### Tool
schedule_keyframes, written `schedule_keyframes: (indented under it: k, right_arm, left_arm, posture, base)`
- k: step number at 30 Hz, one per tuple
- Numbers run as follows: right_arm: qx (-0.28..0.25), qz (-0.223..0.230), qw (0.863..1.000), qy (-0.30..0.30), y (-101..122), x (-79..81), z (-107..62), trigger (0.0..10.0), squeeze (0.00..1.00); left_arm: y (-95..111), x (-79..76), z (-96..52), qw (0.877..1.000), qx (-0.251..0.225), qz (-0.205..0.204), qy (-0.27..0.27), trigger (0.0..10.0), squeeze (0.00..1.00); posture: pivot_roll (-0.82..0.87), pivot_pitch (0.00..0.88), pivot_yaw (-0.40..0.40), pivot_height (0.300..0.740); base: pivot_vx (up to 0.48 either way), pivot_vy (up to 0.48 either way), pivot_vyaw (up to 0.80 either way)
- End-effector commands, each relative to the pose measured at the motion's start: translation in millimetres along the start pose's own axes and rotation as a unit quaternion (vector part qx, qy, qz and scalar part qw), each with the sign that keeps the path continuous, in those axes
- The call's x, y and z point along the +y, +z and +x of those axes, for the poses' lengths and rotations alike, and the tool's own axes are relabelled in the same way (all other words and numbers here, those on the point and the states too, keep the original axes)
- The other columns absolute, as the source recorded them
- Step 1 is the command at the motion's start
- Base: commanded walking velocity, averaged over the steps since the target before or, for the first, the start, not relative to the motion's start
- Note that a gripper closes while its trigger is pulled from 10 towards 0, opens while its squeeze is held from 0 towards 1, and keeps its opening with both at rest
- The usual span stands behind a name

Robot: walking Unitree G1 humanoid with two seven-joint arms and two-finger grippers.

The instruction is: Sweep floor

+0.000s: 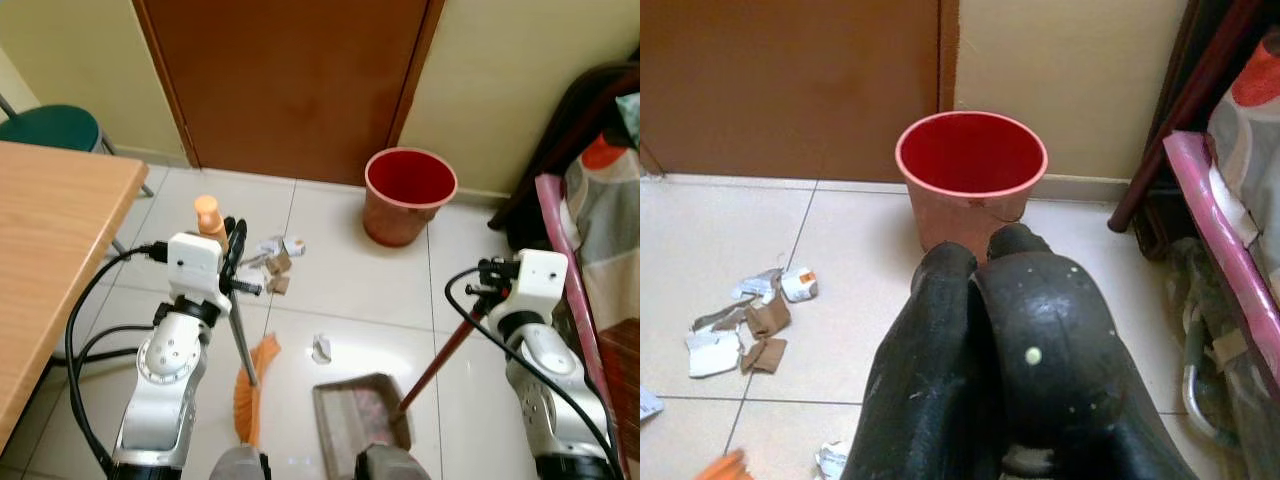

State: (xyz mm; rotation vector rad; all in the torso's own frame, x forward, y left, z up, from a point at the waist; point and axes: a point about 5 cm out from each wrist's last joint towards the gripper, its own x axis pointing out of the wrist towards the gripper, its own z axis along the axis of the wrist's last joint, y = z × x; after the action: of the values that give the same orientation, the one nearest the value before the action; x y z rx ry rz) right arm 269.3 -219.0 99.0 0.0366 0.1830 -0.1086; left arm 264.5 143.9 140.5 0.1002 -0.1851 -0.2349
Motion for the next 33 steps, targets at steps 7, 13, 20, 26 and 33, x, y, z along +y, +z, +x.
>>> schedule_keyframes:
  k: [7, 13, 20, 26, 33]
  right_arm:
    - [0.026, -0.032, 0.999, -0.004, 1, -12.3, -1.9, 10.0, 0.00]
    - [0.018, -0.069, 0.996, -0.054, 9, -27.5, 3.3, 10.0, 0.00]
    - [-0.034, -0.060, 0.993, -0.100, 31, -30.3, 13.6, 10.0, 0.00]
    - [-0.065, -0.039, 0.990, -0.116, 37, -23.0, 22.7, 10.0, 0.00]
    - [-0.077, -0.017, 0.990, -0.120, 32, -18.3, 33.7, 10.0, 0.00]
  left_arm:
    - [7, 4.9, 0.0, 1.000, -0.010, 0.013, 0.003, 10.0, 0.00]
    - [11, 9.0, 0.9, 1.000, -0.015, 0.020, 0.004, 10.0, 0.00]
    - [6, 9.9, -1.8, 1.000, -0.006, 0.018, 0.007, 10.0, 0.00]
    - [1, 6.1, -1.6, 1.000, 0.000, 0.008, 0.006, 10.0, 0.00]
    - [-2, -0.7, 4.3, 1.000, -0.005, -0.008, 0.007, 10.0, 0.00]
  posture:
    - [-0.04, 0.170, -0.035, 0.740]
    - [-0.04, 0.161, -0.030, 0.740]
    - [-0.04, 0.134, -0.022, 0.740]
    - [-0.02, 0.083, -0.007, 0.740]
    - [-0.02, 0.041, -0.003, 0.740]
  base:
    - [0.301, 0.000, 0.00]
    - [0.304, 0.000, 0.00]
    - [0.315, 0.000, 0.00]
    - [0.314, 0.000, 0.00]
    - [0.071, 0.000, -0.25]
